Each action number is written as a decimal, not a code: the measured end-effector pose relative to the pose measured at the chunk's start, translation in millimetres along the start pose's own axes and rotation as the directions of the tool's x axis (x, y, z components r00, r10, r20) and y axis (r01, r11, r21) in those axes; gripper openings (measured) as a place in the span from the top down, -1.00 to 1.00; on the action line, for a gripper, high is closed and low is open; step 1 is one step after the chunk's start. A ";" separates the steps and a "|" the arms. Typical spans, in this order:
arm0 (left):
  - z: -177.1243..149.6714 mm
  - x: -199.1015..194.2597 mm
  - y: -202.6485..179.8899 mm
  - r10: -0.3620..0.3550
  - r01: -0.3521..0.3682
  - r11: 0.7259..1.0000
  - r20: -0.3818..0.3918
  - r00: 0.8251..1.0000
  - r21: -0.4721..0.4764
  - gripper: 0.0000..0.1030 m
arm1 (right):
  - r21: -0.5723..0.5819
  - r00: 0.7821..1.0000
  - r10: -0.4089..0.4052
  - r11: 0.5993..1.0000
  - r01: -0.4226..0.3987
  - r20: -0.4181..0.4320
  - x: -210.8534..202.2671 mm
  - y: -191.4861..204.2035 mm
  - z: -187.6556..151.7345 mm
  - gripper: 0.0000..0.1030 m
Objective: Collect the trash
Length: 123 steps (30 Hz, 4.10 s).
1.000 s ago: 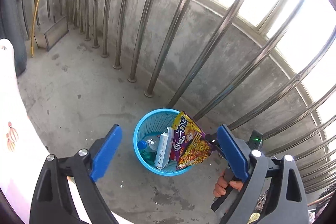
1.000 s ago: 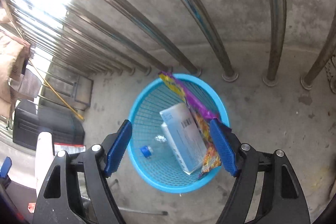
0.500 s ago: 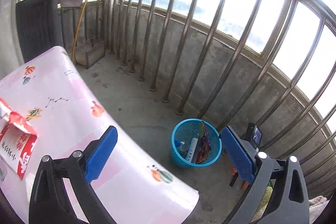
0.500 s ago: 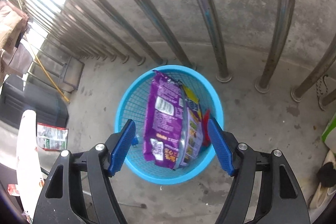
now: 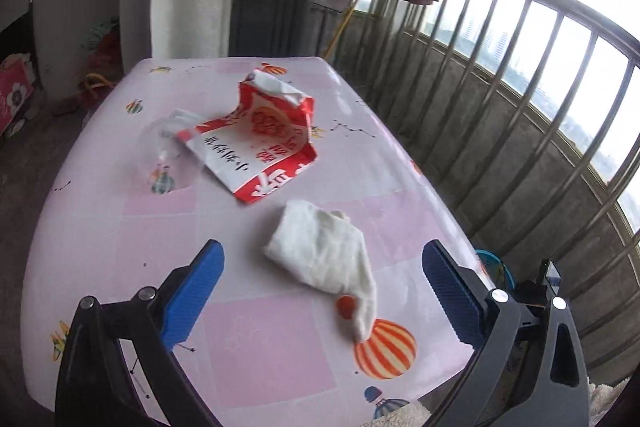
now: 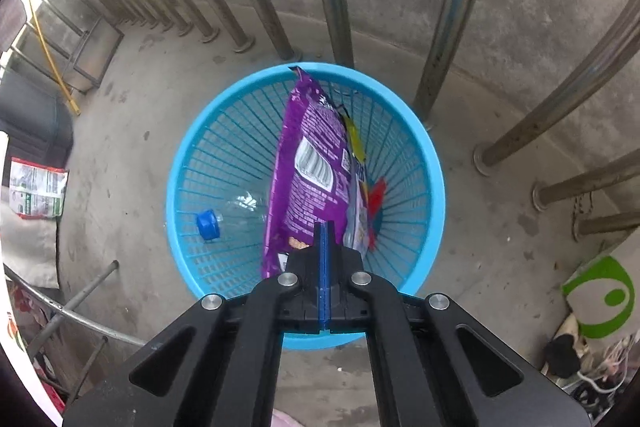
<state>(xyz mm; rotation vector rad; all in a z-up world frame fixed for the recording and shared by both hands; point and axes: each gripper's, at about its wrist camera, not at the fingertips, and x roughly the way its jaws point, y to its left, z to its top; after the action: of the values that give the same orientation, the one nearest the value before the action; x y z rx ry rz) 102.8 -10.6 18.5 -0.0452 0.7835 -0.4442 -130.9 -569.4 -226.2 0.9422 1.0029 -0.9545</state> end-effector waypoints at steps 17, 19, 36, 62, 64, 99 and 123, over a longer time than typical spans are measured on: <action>3.5 -16.7 82.8 0.115 -0.108 0.977 0.028 0.993 -0.182 -0.89 | -0.017 0.986 0.063 0.998 -0.061 0.154 -37.8 5.7 -13.5 0.10; 3.0 -16.5 86.7 0.119 -0.113 0.977 0.023 0.993 -0.181 -0.89 | -0.017 0.990 0.018 1.000 -0.016 0.136 -37.5 10.1 -12.6 0.10; -6.3 25.9 100.3 0.216 -0.225 0.969 -0.087 0.972 -0.105 -0.89 | -0.647 0.863 0.430 0.743 -0.171 0.265 -234.7 231.3 -128.7 -0.84; 156.0 145.7 228.8 -0.048 0.057 0.971 0.044 0.998 -0.231 -0.62 | -0.511 0.670 0.551 0.438 -0.739 -0.497 -154.2 541.5 -124.3 -0.26; 166.8 174.8 231.1 -0.069 0.068 0.971 0.004 0.998 -0.227 -0.39 | -0.506 0.661 0.506 0.426 -0.750 -0.555 -134.4 566.6 -132.6 -0.17; 30.8 112.3 134.1 -0.239 0.212 0.963 -0.165 0.957 -0.163 0.56 | -0.543 0.612 0.359 0.283 -0.791 -0.704 -152.2 493.8 -272.4 0.02; -47.3 16.4 203.1 -0.008 -0.010 0.890 -0.039 0.999 -0.456 -0.88 | -0.705 0.870 0.397 0.526 -0.476 -0.292 -180.1 391.5 -238.8 -0.55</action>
<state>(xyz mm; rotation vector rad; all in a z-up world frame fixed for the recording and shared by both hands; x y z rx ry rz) 155.4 172.9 -67.2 -0.4779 0.9150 -0.2513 134.6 -196.4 -44.4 0.4564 1.0389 0.0083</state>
